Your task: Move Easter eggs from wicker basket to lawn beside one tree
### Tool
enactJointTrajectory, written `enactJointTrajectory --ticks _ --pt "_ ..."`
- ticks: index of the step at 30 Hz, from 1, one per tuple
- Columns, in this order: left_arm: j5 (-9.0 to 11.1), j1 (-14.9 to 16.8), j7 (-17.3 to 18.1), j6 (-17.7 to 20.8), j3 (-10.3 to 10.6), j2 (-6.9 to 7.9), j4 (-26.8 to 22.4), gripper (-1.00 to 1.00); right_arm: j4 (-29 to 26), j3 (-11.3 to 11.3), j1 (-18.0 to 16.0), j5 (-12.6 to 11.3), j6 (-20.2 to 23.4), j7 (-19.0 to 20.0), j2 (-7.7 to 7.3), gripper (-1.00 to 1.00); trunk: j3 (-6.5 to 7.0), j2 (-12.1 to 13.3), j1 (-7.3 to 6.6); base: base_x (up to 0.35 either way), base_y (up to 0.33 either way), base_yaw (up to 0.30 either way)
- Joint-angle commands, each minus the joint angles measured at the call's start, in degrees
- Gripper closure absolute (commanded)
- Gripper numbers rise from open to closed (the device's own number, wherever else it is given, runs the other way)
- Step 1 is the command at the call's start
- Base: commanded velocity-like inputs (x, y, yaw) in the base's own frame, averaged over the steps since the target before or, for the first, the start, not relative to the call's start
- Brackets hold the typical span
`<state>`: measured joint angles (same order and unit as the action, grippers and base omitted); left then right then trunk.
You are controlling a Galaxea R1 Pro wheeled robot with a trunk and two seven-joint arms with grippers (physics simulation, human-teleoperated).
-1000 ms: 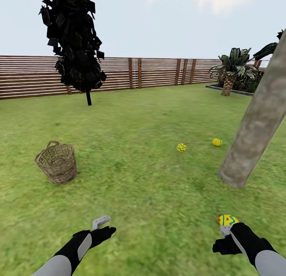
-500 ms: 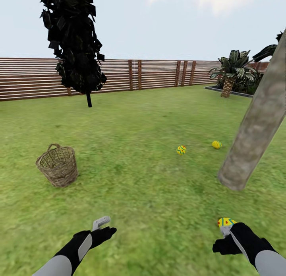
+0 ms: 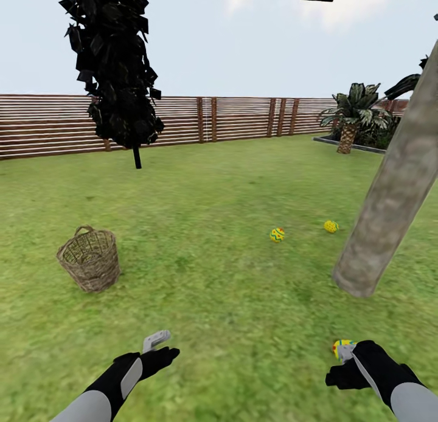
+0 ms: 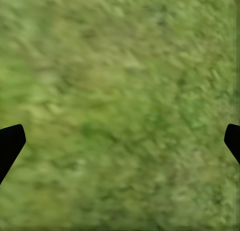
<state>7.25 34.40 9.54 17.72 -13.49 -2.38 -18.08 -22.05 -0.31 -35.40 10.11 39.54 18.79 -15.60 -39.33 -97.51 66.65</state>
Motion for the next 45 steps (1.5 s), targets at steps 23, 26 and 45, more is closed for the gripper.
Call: enactJointTrajectory --ticks 23,26,45 --pt "0.57 0.02 0.12 0.73 -0.19 -0.25 -0.11 -1.00 -0.11 -0.04 0.00 0.61 0.28 0.46 -0.05 -1.00 4.08 9.21 -5.06 0.000 0.000 0.000" --pt "0.57 0.01 0.13 0.73 -0.21 -0.25 -0.11 -1.00 -0.10 -0.04 -0.01 0.61 0.28 0.46 -0.05 -1.00 4.62 10.42 -5.72 0.000 0.000 0.000" --pt "0.57 0.00 -0.13 0.91 -0.13 -0.29 -0.03 -1.00 -0.10 -0.04 -0.01 0.61 0.28 0.46 -0.13 -1.00 8.03 18.04 -9.89 0.000 0.000 0.000"
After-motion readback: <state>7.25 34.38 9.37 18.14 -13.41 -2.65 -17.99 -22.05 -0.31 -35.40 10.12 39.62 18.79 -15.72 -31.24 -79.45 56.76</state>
